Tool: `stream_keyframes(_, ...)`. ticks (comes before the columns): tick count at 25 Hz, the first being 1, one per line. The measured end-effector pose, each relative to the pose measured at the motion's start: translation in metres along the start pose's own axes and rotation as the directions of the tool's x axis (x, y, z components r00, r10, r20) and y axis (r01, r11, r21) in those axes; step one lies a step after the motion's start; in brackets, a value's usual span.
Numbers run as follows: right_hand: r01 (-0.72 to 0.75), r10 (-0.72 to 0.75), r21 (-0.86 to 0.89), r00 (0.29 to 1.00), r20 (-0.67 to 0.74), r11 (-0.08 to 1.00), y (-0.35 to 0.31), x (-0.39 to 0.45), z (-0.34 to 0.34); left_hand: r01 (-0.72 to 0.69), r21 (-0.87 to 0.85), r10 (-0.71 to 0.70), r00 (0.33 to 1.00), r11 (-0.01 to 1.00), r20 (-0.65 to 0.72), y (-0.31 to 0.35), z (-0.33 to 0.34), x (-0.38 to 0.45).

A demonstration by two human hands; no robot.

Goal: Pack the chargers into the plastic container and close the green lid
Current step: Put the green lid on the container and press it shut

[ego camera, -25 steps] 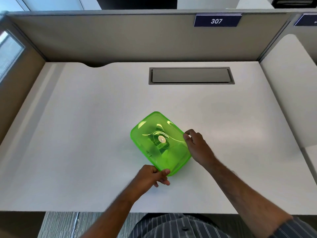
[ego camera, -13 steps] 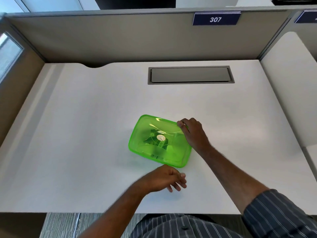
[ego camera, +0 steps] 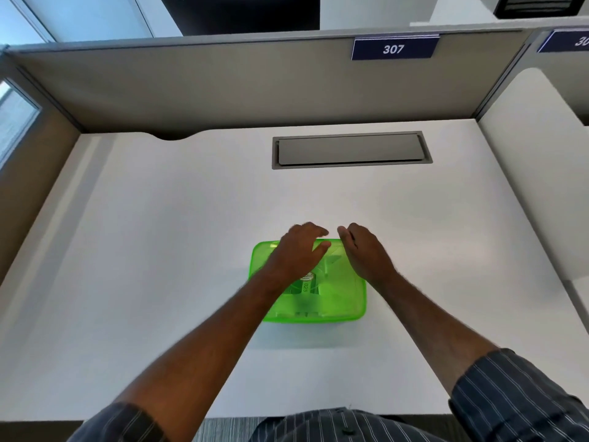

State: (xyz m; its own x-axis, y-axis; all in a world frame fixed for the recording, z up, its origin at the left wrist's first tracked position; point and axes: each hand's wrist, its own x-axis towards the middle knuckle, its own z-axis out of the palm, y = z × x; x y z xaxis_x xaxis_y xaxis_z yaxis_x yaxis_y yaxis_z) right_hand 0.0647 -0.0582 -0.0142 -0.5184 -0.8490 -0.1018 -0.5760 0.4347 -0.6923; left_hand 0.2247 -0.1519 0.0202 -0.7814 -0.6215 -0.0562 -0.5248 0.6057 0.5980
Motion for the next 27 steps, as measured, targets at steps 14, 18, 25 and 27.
stream_keyframes(14,-0.139,0.141,-0.058,0.989,0.036,0.989,0.001,0.012,0.006,0.272,-0.039,-0.266,0.957,0.962,0.113,0.001,0.025,0.041)
stream_keyframes(18,-0.165,0.166,-0.031,0.985,0.037,0.986,0.003,0.013,0.008,0.282,-0.060,-0.276,0.957,0.958,0.093,0.004,0.023,0.043)
stream_keyframes(25,-0.191,0.191,-0.006,0.981,0.046,0.982,0.005,0.017,0.010,0.302,-0.073,-0.293,0.950,0.951,0.112,0.005,0.021,0.045)
stream_keyframes(27,-0.209,0.209,-0.003,0.977,0.042,0.978,0.005,0.017,0.011,0.287,-0.097,-0.279,0.956,0.953,0.094,0.005,0.021,0.043)
